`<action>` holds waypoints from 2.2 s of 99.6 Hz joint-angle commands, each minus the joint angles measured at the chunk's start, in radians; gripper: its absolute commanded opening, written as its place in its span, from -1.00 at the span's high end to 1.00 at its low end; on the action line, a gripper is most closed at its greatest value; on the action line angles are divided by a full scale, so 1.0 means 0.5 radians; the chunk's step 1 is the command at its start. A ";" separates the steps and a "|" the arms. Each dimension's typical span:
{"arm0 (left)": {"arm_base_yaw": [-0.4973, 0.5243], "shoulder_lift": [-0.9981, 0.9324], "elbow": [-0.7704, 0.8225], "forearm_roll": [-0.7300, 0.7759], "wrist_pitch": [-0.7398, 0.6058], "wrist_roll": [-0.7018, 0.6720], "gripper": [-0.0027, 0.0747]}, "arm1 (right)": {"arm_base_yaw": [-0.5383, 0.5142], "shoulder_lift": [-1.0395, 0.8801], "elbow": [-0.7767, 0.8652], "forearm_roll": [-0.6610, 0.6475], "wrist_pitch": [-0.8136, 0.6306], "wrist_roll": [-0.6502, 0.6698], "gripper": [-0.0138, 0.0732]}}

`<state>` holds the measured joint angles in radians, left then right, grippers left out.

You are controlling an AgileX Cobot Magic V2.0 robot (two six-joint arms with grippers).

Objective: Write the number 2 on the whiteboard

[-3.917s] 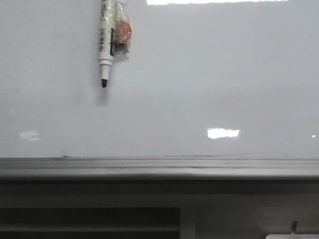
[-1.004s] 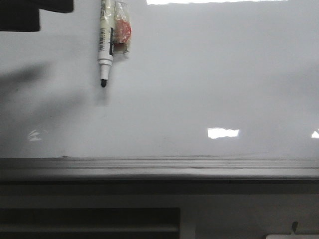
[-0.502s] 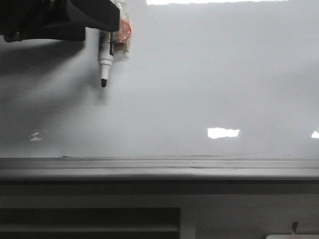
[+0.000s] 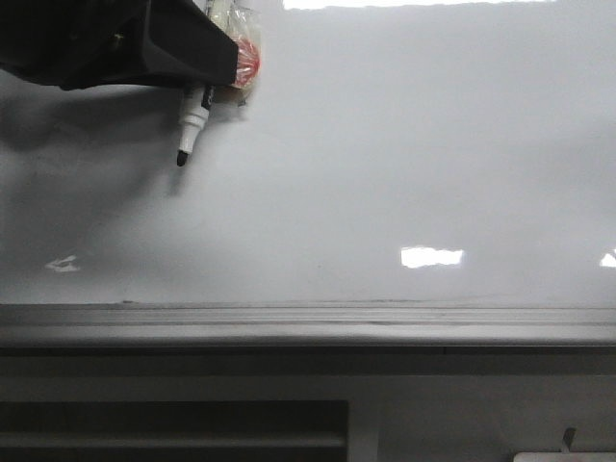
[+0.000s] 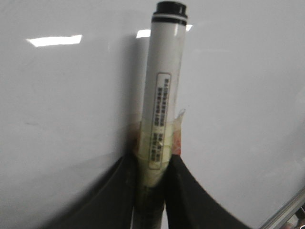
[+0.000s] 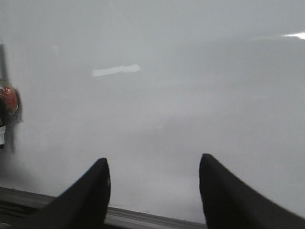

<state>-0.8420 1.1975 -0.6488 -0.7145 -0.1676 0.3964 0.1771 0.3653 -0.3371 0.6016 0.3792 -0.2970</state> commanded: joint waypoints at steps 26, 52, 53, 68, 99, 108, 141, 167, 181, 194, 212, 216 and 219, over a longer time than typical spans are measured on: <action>-0.007 -0.190 -0.118 0.485 0.253 0.002 0.98 | 0.001 0.056 -0.146 0.060 0.124 -0.031 -0.17; -0.097 -0.195 -0.364 0.831 0.892 0.140 0.98 | 0.062 0.402 -0.511 0.505 0.630 -0.681 -0.17; -0.111 -0.195 -0.370 0.831 0.902 0.162 0.98 | 0.065 0.415 -0.532 0.530 0.645 -0.715 -0.17; -0.253 -0.157 -0.448 0.835 1.008 0.273 0.98 | 0.101 0.699 -0.737 0.728 0.873 -0.973 -0.17; -0.371 -0.035 -0.464 0.871 0.993 0.295 0.98 | 0.100 1.079 -1.041 0.908 1.170 -1.126 -0.17; -0.390 -0.032 -0.492 0.871 0.959 0.313 0.98 | 0.100 1.186 -1.086 0.920 1.296 -1.145 -0.17; -0.394 -0.032 -0.577 0.915 0.963 0.359 0.98 | 0.100 1.402 -1.099 1.191 1.462 -1.401 -0.17; -0.394 -0.032 -0.577 0.915 0.933 0.369 0.98 | 0.100 1.497 -1.099 1.210 1.532 -1.469 0.07; -0.394 -0.032 -0.577 0.915 0.915 0.369 0.98 | 0.100 1.505 -1.099 1.220 1.567 -1.525 0.57; -0.394 -0.032 -0.577 0.920 0.930 0.369 0.97 | 0.100 1.505 -1.099 1.223 1.565 -1.539 0.84; -0.391 -0.036 -0.577 0.924 0.940 0.369 0.26 | 0.100 1.505 -1.099 1.228 1.565 -1.539 0.84; -0.391 -0.041 -0.577 0.924 0.940 0.369 0.00 | 0.100 1.505 -1.099 1.228 1.556 -1.539 0.84; -0.391 -0.046 -0.577 0.924 0.940 0.369 -0.20 | 0.100 1.505 -1.099 1.228 1.545 -1.539 0.83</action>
<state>-1.0318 1.2004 -0.9016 -0.2441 0.3704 0.5803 0.2244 1.1286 -0.8567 1.1353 1.1326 -1.0511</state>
